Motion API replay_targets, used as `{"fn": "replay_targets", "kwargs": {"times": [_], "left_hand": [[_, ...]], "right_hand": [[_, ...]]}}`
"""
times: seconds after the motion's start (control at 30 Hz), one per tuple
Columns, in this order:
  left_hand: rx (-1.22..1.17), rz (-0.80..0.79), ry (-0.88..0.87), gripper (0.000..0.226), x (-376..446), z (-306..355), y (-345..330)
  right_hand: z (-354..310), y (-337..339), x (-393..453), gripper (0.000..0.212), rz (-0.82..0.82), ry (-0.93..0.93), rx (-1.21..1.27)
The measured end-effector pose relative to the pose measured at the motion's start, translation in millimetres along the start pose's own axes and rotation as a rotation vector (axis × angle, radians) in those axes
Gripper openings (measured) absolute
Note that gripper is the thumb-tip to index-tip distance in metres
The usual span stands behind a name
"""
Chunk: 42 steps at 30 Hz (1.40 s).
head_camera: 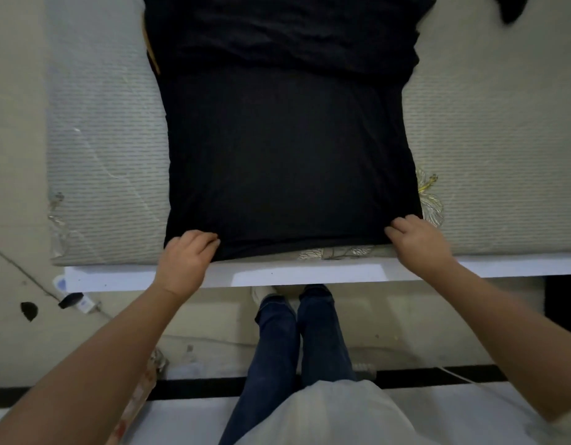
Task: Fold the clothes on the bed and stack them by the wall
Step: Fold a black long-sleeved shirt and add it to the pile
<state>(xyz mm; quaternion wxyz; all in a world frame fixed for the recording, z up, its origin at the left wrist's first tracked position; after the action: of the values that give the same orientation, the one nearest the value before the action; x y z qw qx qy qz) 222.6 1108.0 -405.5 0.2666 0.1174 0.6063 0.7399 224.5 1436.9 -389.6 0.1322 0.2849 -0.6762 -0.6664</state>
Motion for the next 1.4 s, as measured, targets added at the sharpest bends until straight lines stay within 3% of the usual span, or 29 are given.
{"fn": "replay_targets", "kwargs": {"times": [0.13, 0.2, 0.27, 0.33, 0.4, 0.47, 0.53, 0.77, 0.9, 1.2, 1.33, 1.4], "left_hand": [[0.083, -0.05, 0.087, 0.025, -6.5, -18.9, 27.9], [0.05, -0.154, 0.163, 0.028, -11.0, -19.2, 33.3], [0.025, -0.374, 0.191, 0.037, -22.6, -14.4, 30.3], [-0.028, -0.688, 0.272, 0.036, -39.0, -9.0, 27.7], [-0.106, -0.975, 0.325, 0.032, -53.1, 0.9, 32.8], [-0.141, -1.076, 0.358, 0.036, -58.1, 3.4, 45.8], [-0.119, -0.992, 0.379, 0.037, -47.9, -4.7, 62.6], [-0.335, -0.175, 0.613, 0.024, 53.1, -57.5, 143.9], [-0.304, 0.102, 0.713, 0.023, 121.9, -71.6, 165.6], [-0.126, 0.154, 0.841, 0.025, 261.3, -120.9, 147.9], [-0.124, 0.11, 0.82, 0.059, 267.9, -117.5, 114.3], [-0.14, 0.107, 0.71, 0.059, 249.8, -93.6, 90.4]], "right_hand": [[-13.4, 16.3, 2.5, 0.03, -0.045, 0.047, 0.007], [-24.0, 25.2, -1.7, 0.028, -0.128, 0.026, 0.023], [-31.9, 23.6, -15.1, 0.031, -0.448, -0.059, -0.012], [-37.8, 17.4, -37.8, 0.039, -0.845, -0.184, 0.144], [-43.3, 28.2, -46.3, 0.038, -1.023, -0.3, 0.378], [-40.8, 42.2, -45.7, 0.035, -1.092, -0.382, 0.491], [-28.1, 56.1, -33.6, 0.033, -1.02, -0.428, 0.507], [74.1, 125.7, 36.3, 0.03, -0.302, -0.682, 0.425], [116.1, 148.6, 66.0, 0.033, -0.067, -0.776, 0.351], [204.7, 126.8, 152.3, 0.032, 0.107, -0.899, 0.173], [198.3, 79.8, 167.4, 0.064, 0.155, -1.025, 0.352], [176.9, 59.2, 161.5, 0.062, 0.166, -0.996, 0.414]]}}
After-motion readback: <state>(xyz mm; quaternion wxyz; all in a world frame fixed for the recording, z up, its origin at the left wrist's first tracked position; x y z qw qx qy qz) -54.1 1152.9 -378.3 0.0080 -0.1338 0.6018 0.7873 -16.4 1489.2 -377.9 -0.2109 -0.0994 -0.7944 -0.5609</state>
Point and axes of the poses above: each hand's wrist, its own x-axis towards the middle knuckle, its own y-axis out of the back of the hand, z = x × y, the point moved 4 cm from there along x, towards the middle knuckle, and after that the axes turned 5 degrees about y, right-handed, at the moved point
